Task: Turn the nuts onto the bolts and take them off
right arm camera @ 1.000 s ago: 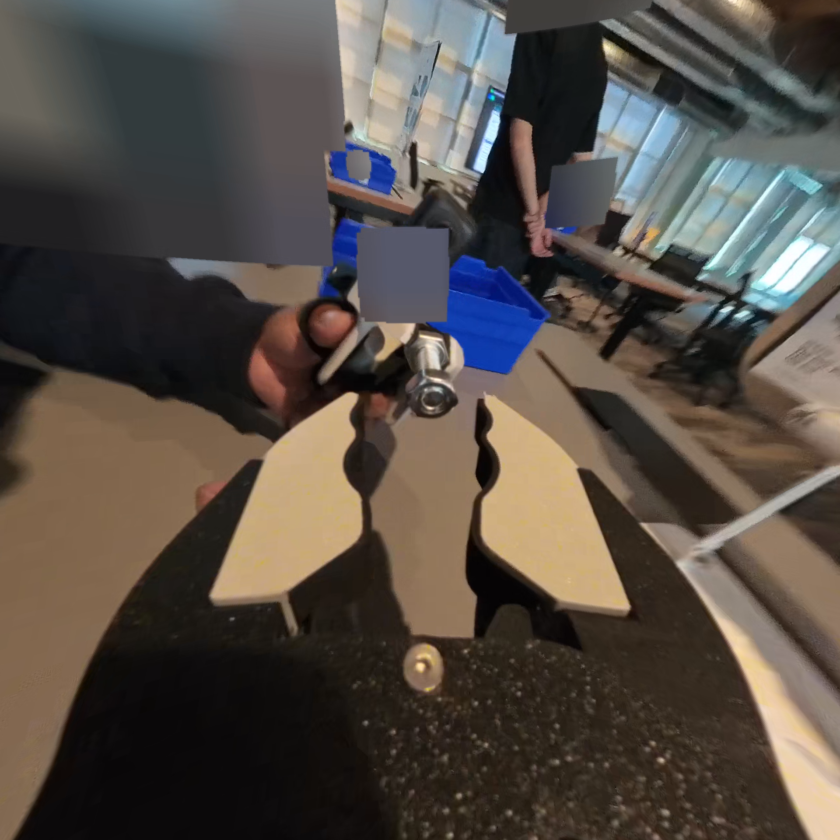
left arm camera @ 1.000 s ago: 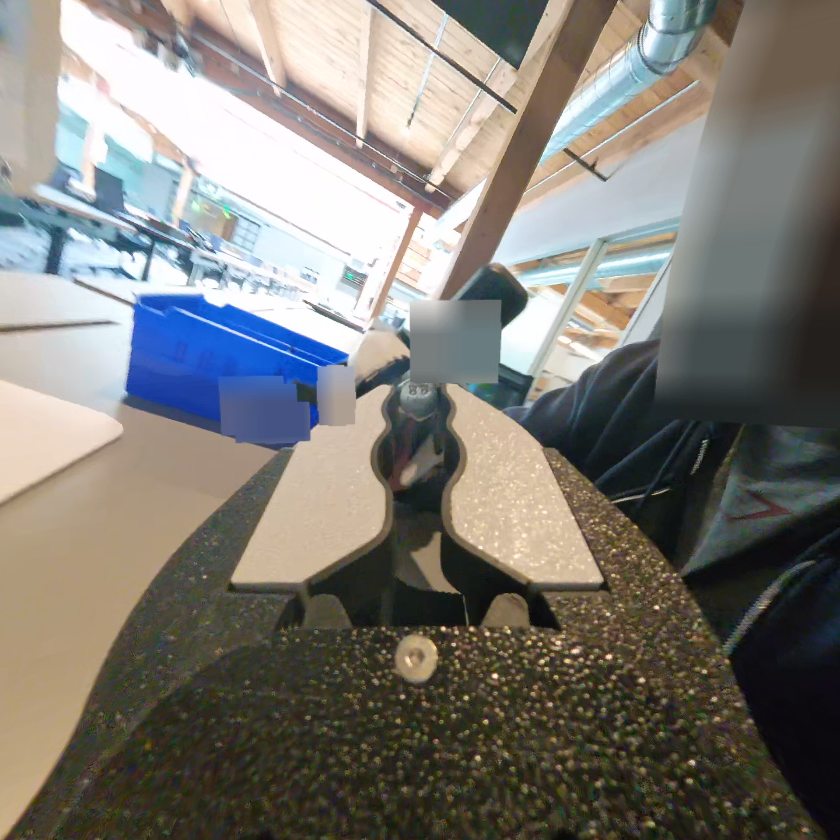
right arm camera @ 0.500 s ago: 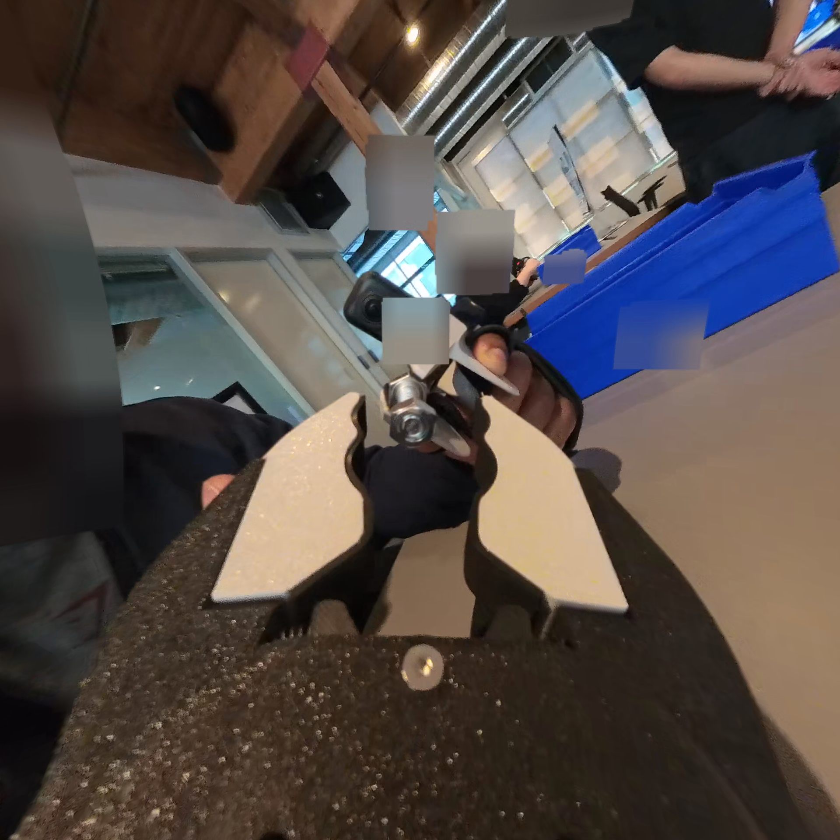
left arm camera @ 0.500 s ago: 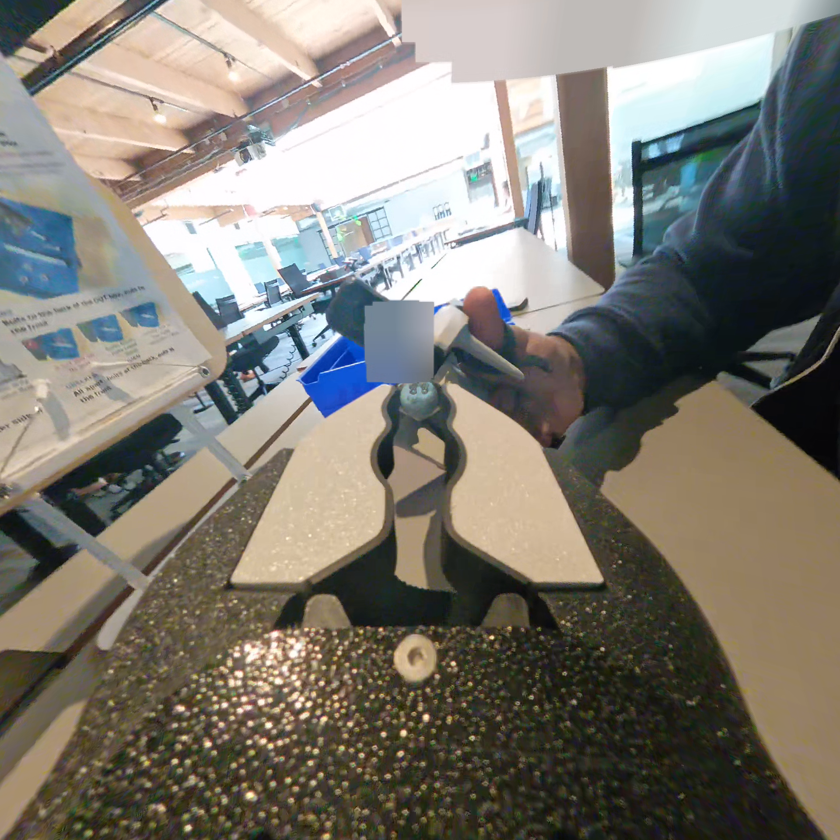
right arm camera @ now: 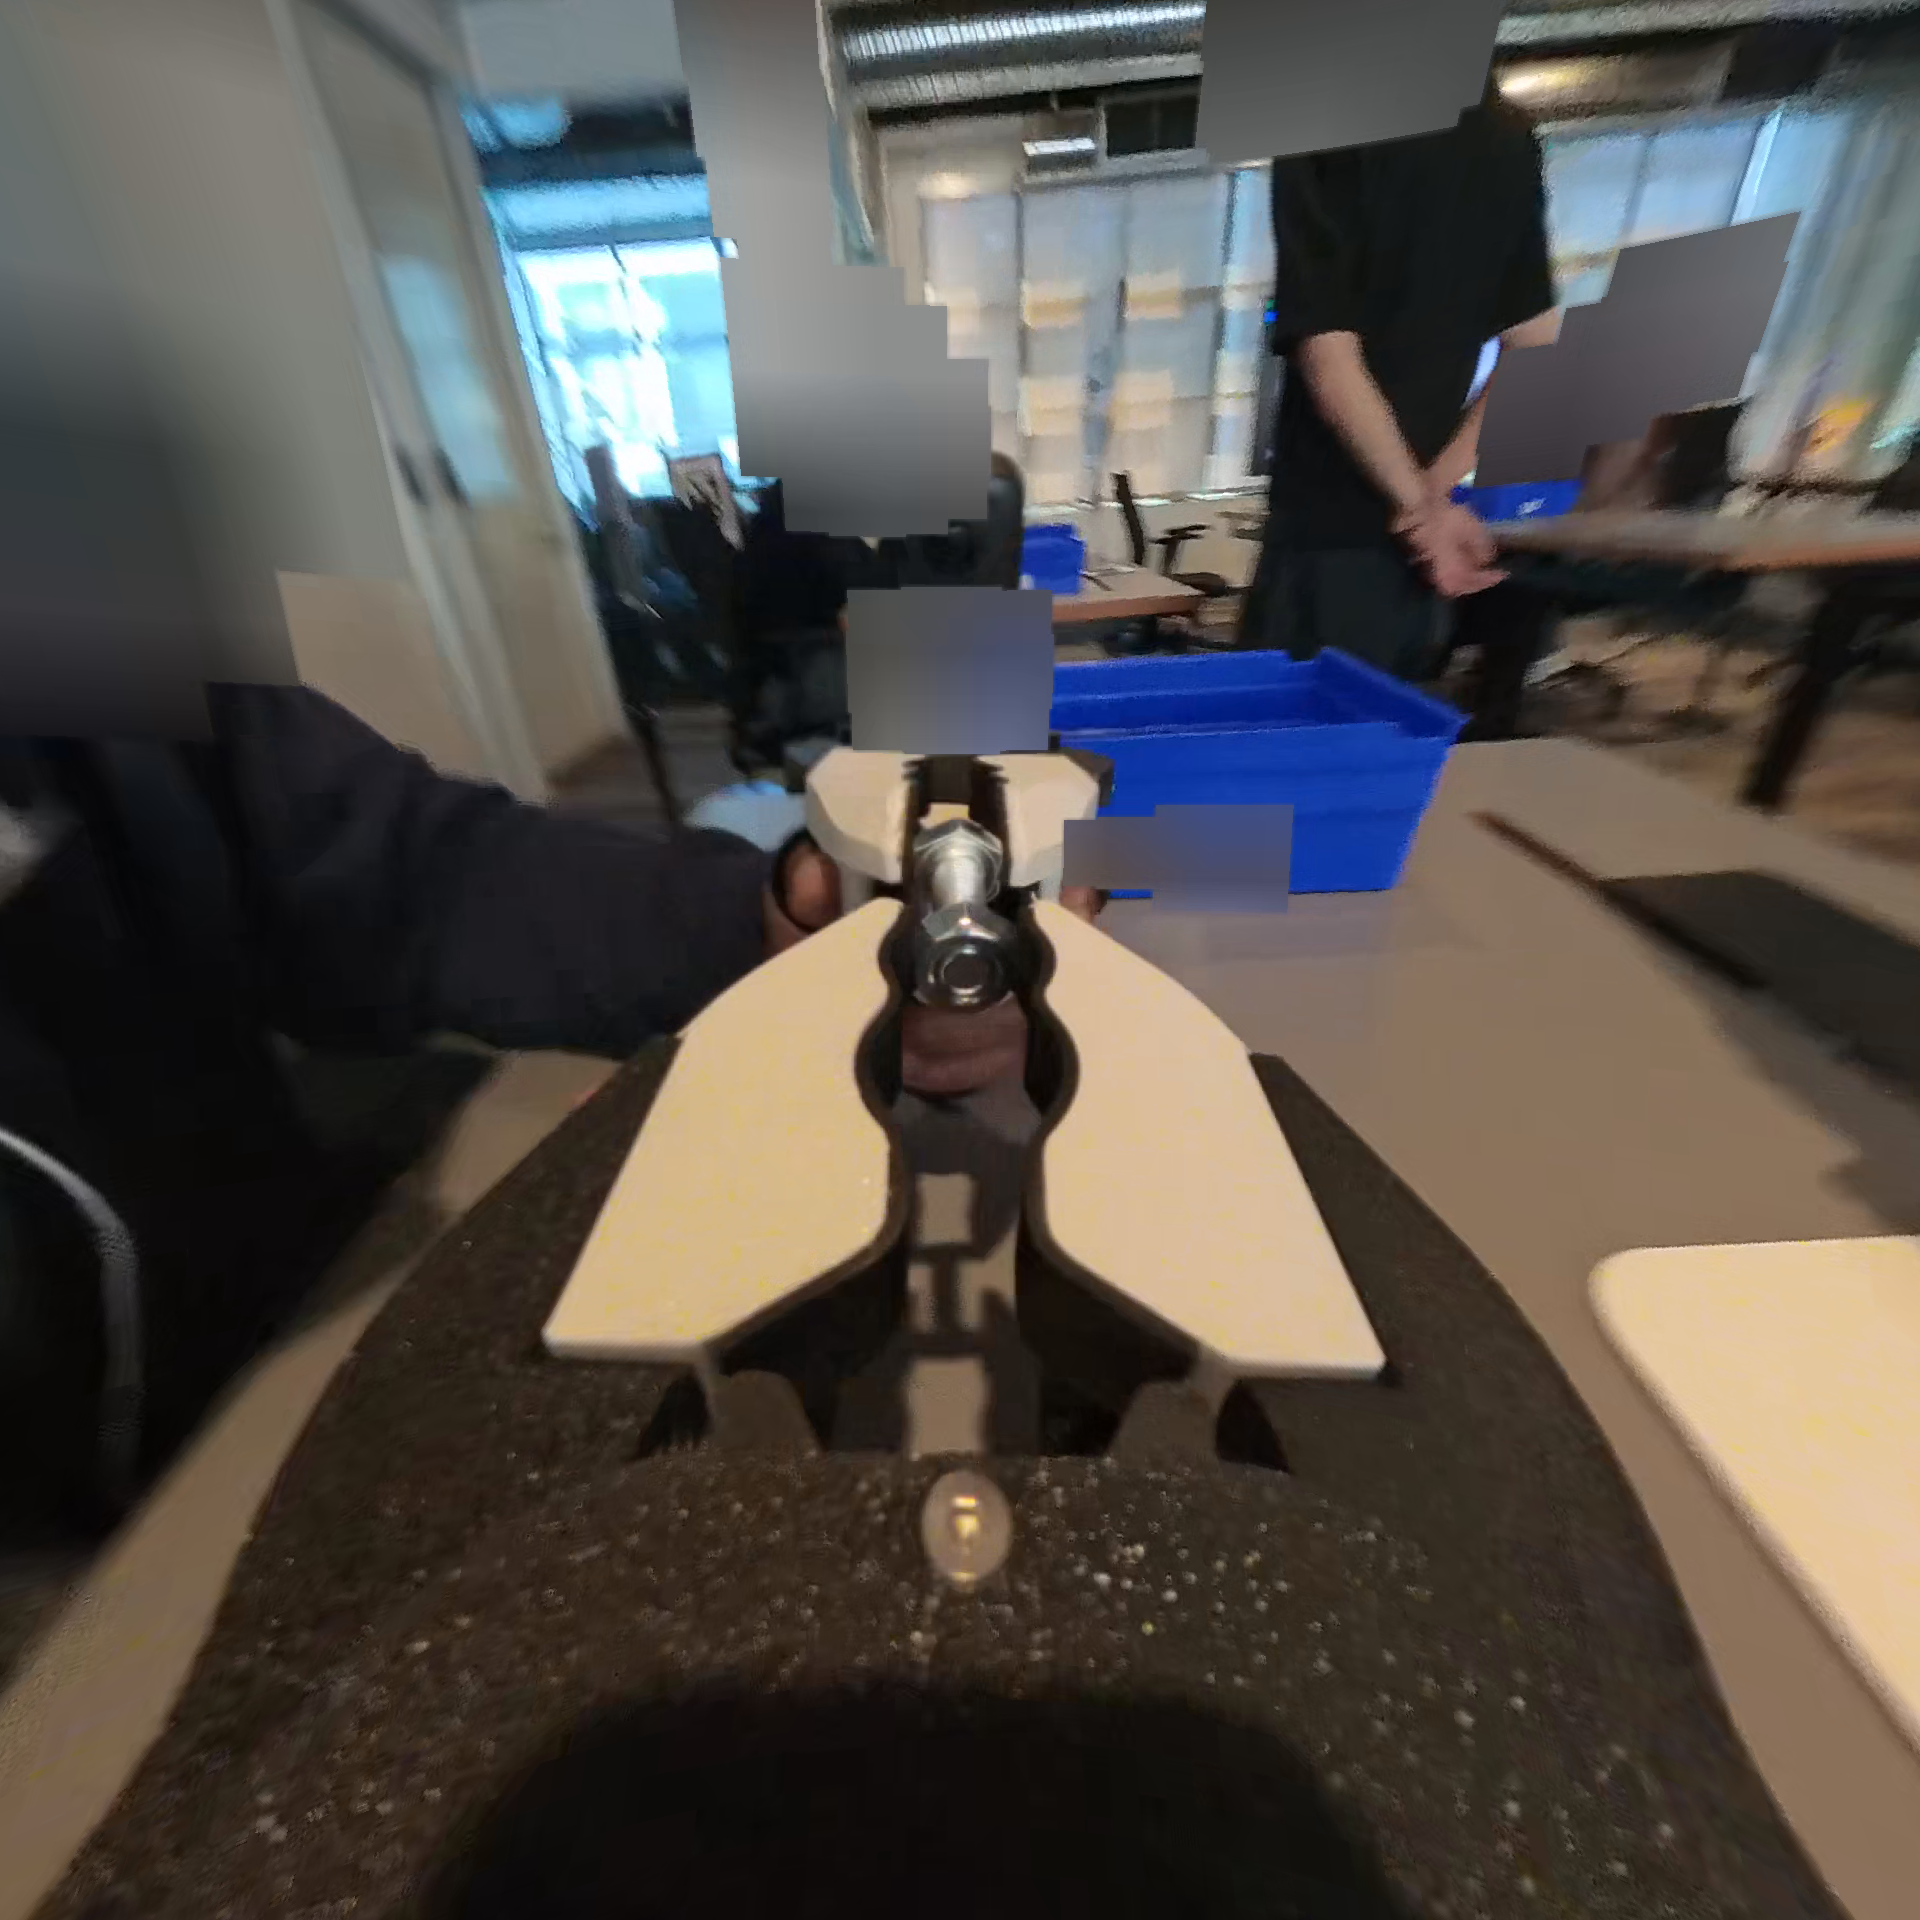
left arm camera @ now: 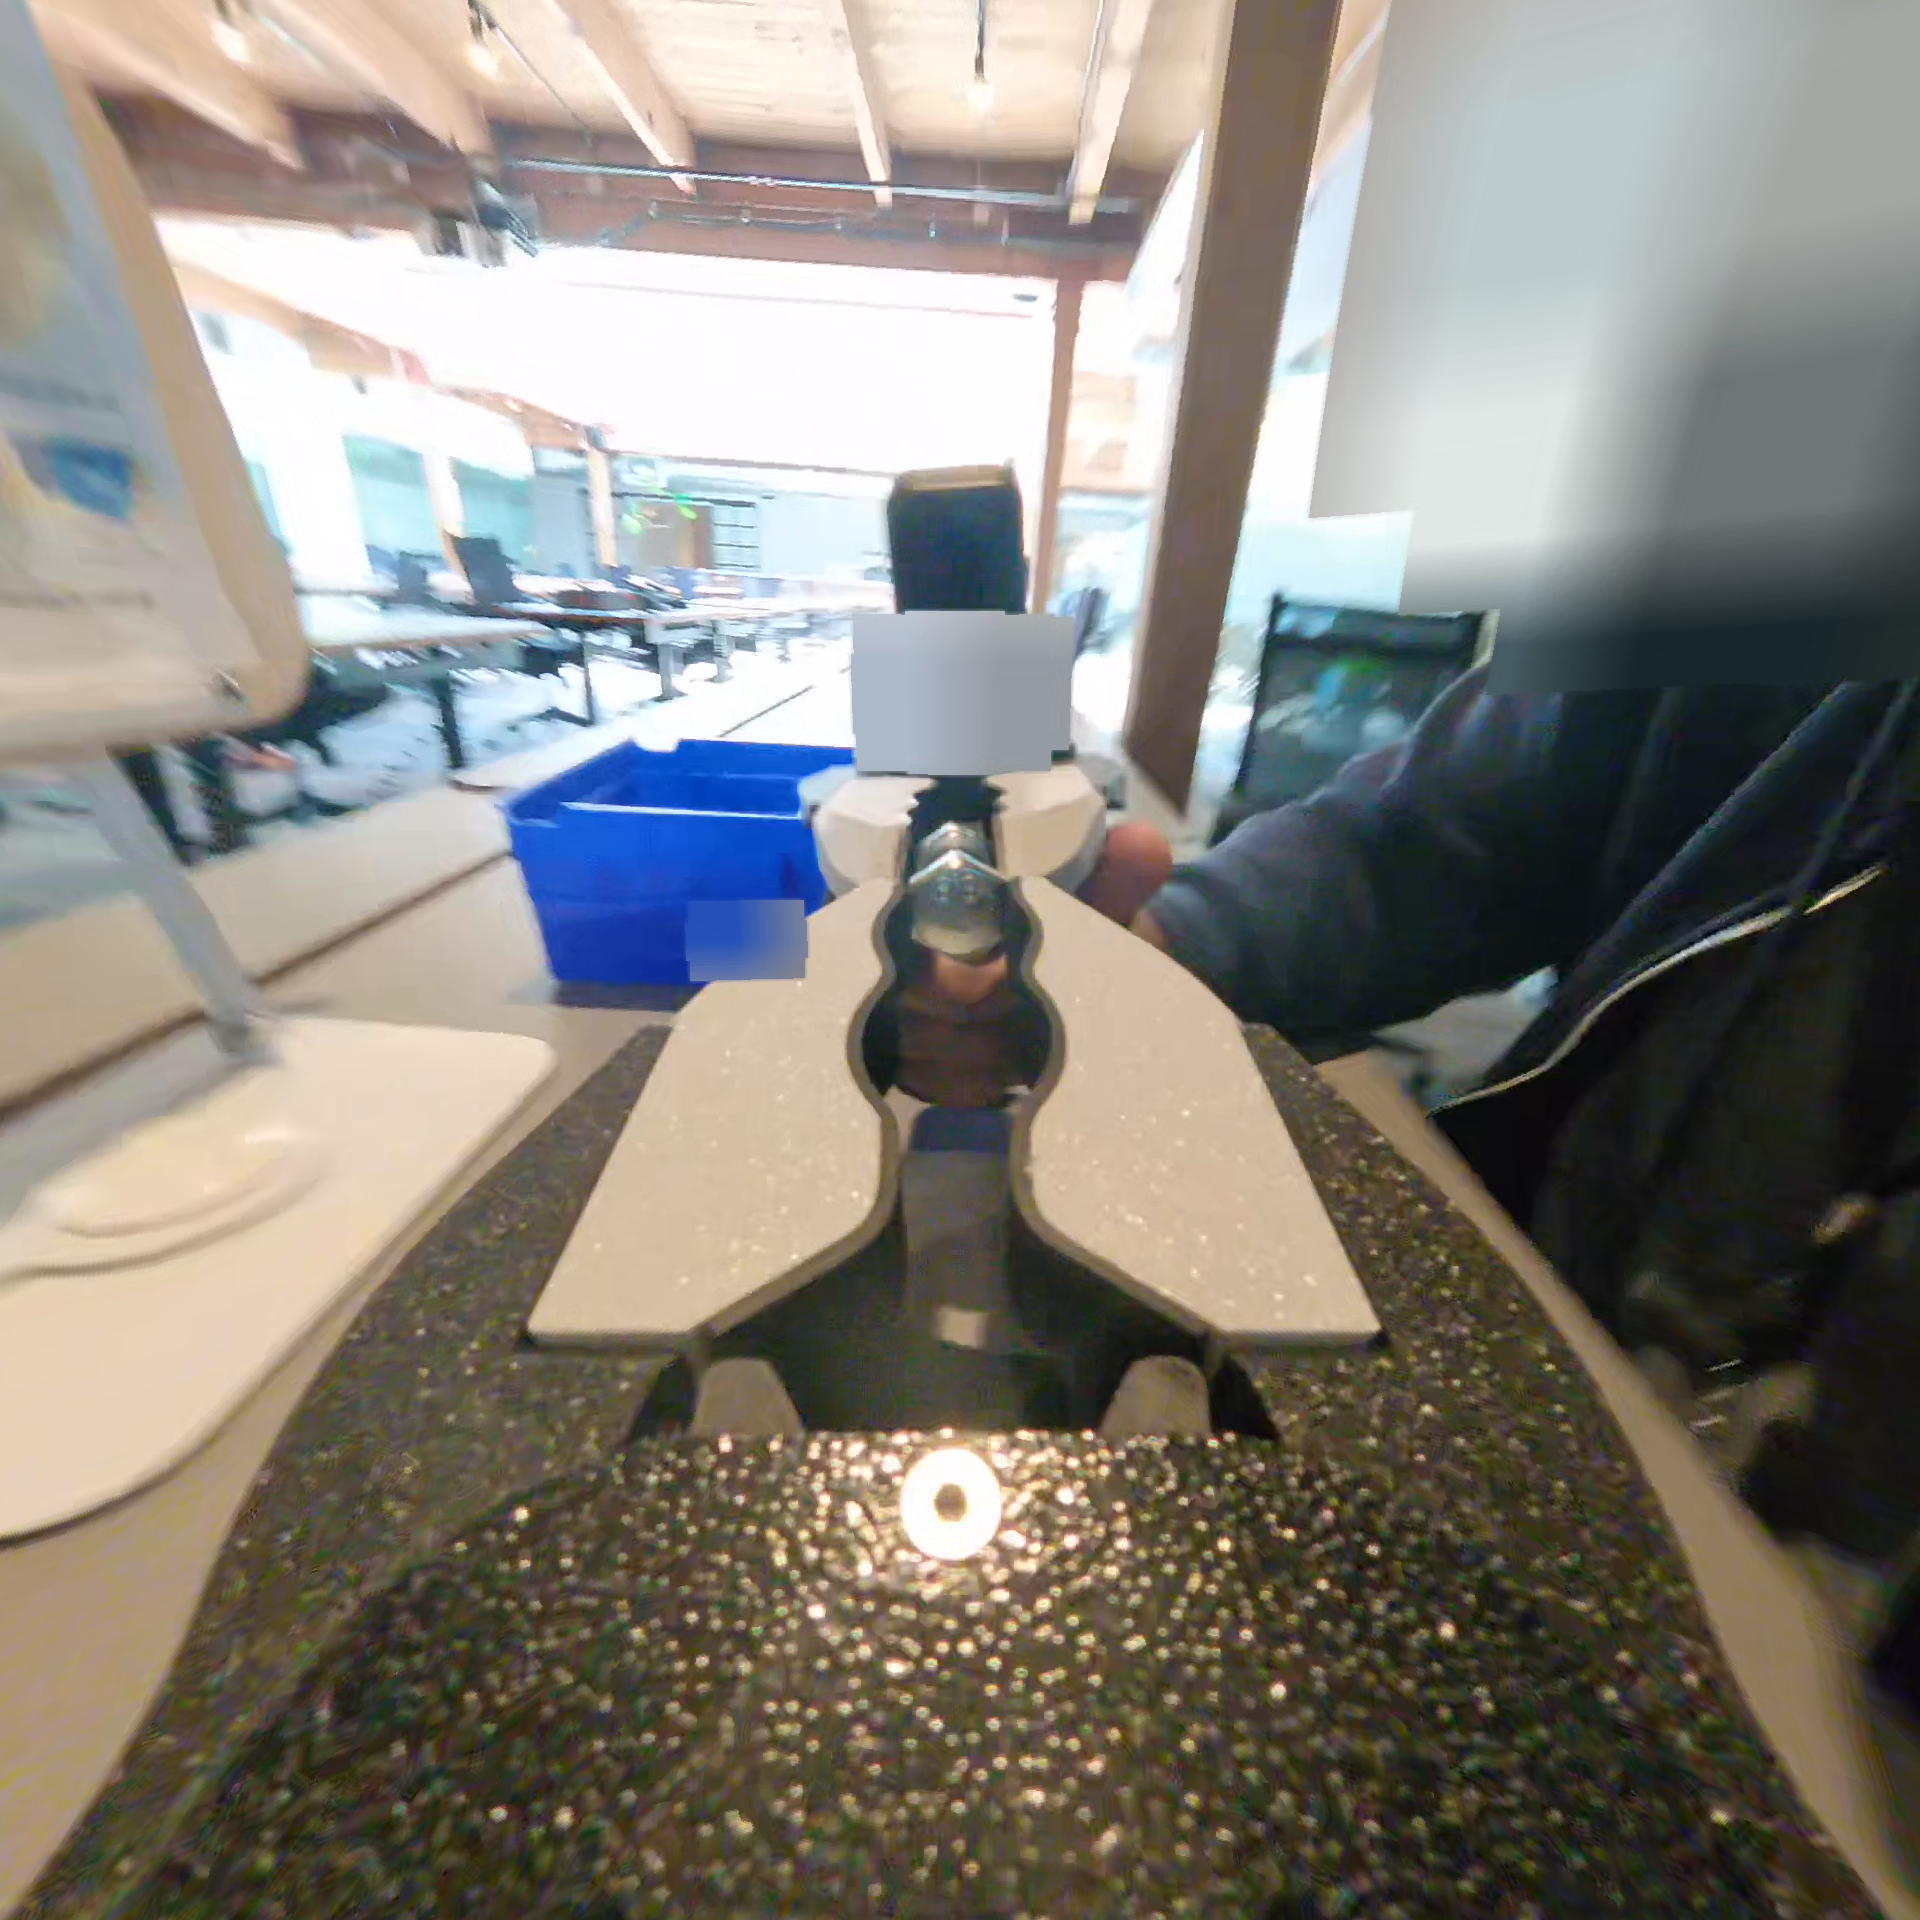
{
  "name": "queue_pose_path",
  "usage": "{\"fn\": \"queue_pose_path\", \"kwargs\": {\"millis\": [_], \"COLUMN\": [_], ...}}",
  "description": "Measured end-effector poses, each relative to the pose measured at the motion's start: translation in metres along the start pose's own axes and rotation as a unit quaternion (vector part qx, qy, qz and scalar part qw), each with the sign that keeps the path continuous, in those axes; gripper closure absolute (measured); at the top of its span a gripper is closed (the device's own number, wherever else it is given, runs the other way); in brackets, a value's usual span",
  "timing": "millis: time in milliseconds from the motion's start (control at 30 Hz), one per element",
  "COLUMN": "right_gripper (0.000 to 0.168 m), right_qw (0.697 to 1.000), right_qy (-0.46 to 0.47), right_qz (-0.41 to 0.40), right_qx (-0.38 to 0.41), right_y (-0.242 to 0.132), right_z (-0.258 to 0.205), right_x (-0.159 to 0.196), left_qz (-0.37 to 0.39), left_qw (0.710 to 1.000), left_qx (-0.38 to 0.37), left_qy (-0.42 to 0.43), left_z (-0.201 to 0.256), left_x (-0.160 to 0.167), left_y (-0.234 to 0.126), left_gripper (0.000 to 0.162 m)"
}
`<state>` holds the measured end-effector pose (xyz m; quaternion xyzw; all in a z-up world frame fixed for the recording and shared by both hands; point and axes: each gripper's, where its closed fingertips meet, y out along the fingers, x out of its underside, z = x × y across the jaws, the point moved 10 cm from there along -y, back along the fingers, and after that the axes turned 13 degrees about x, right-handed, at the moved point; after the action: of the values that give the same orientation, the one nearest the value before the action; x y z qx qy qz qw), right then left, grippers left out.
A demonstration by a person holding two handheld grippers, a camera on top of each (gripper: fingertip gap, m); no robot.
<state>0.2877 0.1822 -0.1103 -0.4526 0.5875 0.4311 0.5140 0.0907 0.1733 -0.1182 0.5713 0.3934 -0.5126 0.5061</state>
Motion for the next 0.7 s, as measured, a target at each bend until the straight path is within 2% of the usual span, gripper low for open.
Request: {"fn": "queue_pose_path", "kwargs": {"millis": [100, 200, 367, 433, 633, 700], "right_gripper": [0.151, 0.151, 0.150, 0.150, 0.149, 0.135], "right_qw": [0.987, 0.954, 0.905, 0.904, 0.930, 0.942], "right_qy": [-0.149, -0.279, -0.396, -0.397, -0.337, -0.303], "right_qz": [-0.010, -0.020, -0.022, -0.020, -0.026, -0.033], "right_qx": [0.057, 0.107, 0.152, 0.158, 0.145, 0.139], "right_y": [-0.002, -0.004, -0.004, -0.004, -0.002, 0.000], "right_z": [-0.011, -0.020, -0.031, -0.032, -0.028, -0.025], "right_x": [-0.003, -0.002, 0.003, 0.004, 0.003, 0.003], "left_qz": [0.061, 0.109, 0.143, 0.140, 0.130, 0.132], "left_qw": [0.989, 0.964, 0.937, 0.940, 0.953, 0.957], "left_qx": [0.050, 0.084, 0.112, 0.108, 0.094, 0.095], "left_qy": [-0.129, -0.227, -0.299, -0.293, -0.257, -0.241], "left_z": [-0.011, -0.018, -0.023, -0.023, -0.021, -0.020], "left_x": [0.010, 0.023, 0.033, 0.033, 0.028, 0.025], "left_y": [-0.002, -0.002, 0.000, -0.001, -0.002, -0.002], "left_gripper": [0.146, 0.146, 0.146, 0.146, 0.146, 0.146]}}
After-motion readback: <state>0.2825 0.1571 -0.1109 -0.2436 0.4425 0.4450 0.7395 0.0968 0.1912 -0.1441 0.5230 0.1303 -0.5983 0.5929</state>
